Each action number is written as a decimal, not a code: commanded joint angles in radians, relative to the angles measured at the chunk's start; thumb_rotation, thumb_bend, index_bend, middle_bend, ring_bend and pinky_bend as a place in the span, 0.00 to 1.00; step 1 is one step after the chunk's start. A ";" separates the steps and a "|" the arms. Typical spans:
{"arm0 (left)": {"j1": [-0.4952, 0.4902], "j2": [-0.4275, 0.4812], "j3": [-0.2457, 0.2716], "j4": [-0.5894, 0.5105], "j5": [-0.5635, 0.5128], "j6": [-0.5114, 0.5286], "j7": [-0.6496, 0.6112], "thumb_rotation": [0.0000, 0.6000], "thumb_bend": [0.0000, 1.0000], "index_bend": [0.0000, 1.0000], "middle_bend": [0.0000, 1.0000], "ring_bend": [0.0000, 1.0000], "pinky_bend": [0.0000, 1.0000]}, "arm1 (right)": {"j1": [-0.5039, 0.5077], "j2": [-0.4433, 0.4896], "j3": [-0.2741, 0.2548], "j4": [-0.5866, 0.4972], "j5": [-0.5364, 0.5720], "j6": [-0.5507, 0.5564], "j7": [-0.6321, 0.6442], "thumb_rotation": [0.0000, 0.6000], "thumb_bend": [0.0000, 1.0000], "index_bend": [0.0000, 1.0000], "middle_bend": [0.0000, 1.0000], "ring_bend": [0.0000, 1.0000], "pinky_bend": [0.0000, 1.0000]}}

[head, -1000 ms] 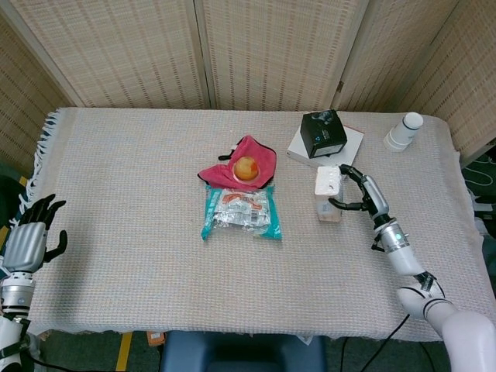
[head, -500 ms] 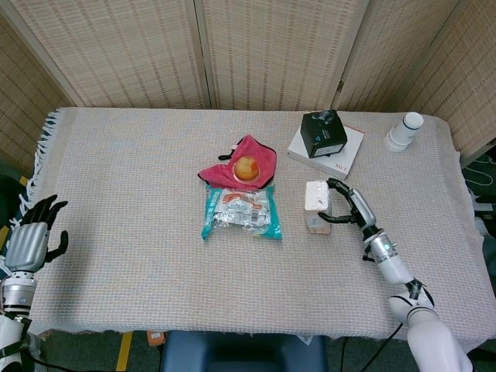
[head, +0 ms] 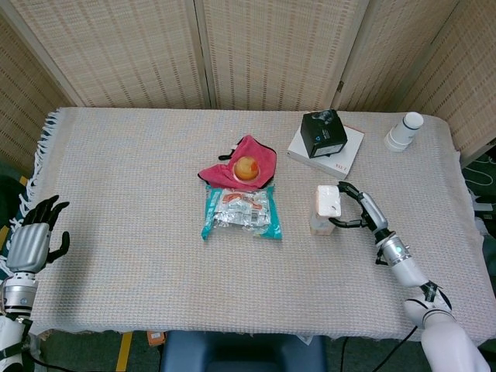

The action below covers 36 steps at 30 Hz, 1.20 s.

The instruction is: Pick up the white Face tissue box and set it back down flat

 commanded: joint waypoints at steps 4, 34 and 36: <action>0.002 0.001 0.002 -0.009 0.004 0.007 0.008 1.00 0.55 0.15 0.00 0.00 0.12 | 0.016 0.029 -0.020 -0.035 -0.018 -0.016 0.003 1.00 0.20 0.32 0.39 0.14 0.00; 0.007 0.006 -0.002 -0.021 0.004 0.022 0.013 1.00 0.55 0.14 0.00 0.00 0.12 | 0.028 0.346 0.032 -0.537 0.041 0.009 -0.535 1.00 0.00 0.00 0.06 0.00 0.00; 0.008 0.007 -0.002 -0.023 0.004 0.023 0.014 1.00 0.55 0.14 0.00 0.00 0.12 | 0.032 0.423 0.040 -0.676 0.062 -0.023 -0.665 1.00 0.00 0.00 0.06 0.00 0.00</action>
